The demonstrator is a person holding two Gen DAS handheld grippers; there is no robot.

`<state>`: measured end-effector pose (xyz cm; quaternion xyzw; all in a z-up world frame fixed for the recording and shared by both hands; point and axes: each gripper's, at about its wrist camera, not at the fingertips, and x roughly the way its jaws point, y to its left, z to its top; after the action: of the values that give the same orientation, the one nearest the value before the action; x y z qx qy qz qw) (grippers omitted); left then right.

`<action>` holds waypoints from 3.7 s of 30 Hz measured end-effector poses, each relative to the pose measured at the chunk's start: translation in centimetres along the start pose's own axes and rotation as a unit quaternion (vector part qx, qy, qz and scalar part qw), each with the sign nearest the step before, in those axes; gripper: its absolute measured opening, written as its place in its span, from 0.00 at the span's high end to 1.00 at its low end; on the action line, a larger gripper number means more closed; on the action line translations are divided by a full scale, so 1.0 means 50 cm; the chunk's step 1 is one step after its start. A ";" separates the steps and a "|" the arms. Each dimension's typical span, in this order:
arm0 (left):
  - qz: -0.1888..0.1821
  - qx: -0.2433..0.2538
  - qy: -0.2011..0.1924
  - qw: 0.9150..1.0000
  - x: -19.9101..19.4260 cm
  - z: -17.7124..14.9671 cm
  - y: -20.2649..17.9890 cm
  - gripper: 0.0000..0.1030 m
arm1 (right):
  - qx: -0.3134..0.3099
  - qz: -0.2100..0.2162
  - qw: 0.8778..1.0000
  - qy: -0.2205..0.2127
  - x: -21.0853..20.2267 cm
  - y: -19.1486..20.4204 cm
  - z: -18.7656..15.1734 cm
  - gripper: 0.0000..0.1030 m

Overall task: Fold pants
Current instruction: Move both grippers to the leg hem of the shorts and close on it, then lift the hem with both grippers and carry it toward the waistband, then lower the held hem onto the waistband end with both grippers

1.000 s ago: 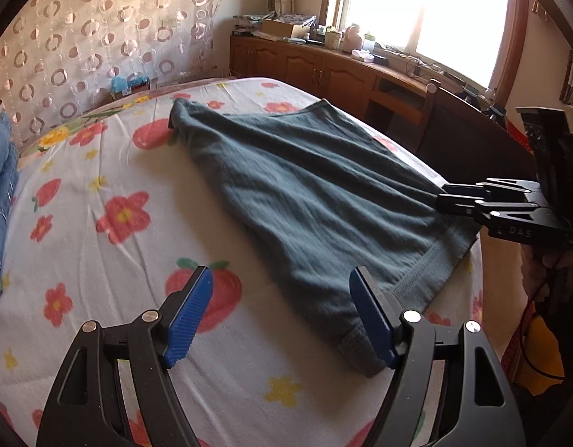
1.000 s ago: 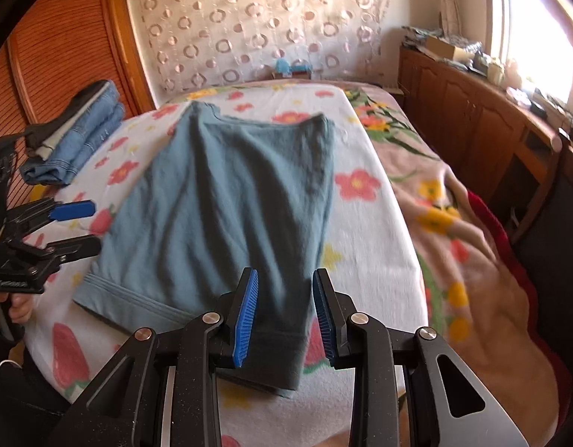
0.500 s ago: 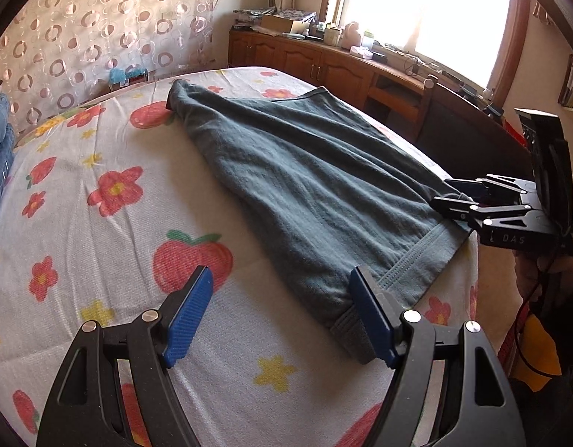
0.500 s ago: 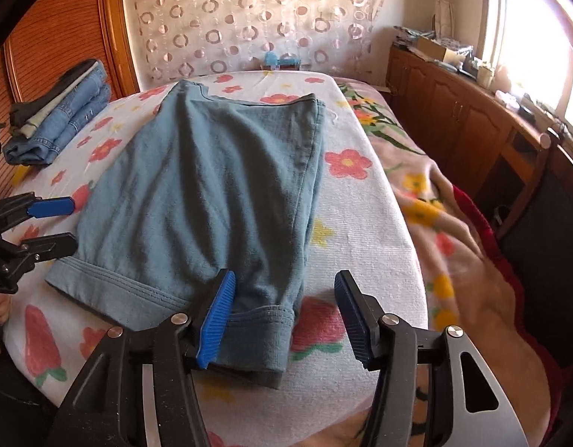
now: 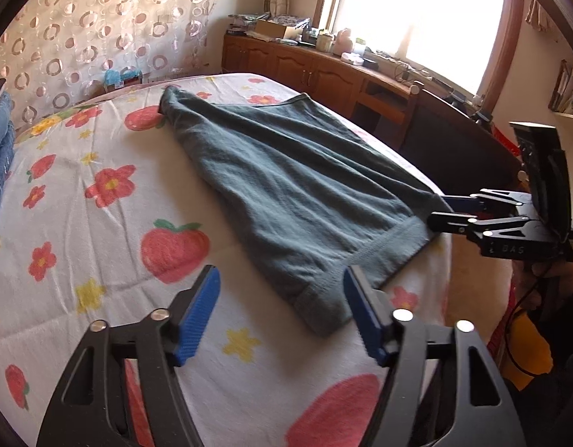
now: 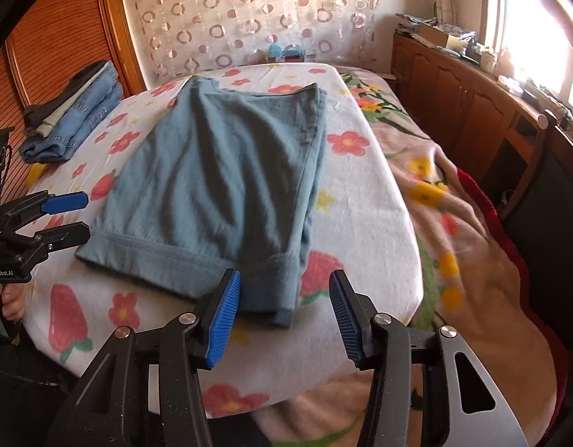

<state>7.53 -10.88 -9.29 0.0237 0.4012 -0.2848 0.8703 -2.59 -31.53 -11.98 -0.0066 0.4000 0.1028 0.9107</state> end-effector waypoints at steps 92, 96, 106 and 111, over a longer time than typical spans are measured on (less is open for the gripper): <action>0.147 -0.021 -0.259 0.955 -0.266 0.377 0.267 0.88 | -0.105 0.085 0.969 -0.209 -0.068 0.186 0.508 0.86; 0.161 -0.013 -0.260 0.952 -0.280 0.371 0.270 0.88 | -0.119 0.051 0.961 -0.244 -0.082 0.219 0.560 0.86; 0.132 -0.016 -0.146 0.980 -0.188 0.164 0.261 0.88 | -0.167 0.076 0.972 -0.145 -0.013 0.232 0.393 0.86; 0.118 -0.034 -0.117 0.985 -0.165 0.101 0.230 0.88 | -0.156 0.103 0.977 -0.103 0.004 0.220 0.341 0.86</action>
<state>12.65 1.34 -2.16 0.0081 0.3005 -0.1670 0.9390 7.79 -19.12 0.24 -0.0966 0.2821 0.2569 0.9193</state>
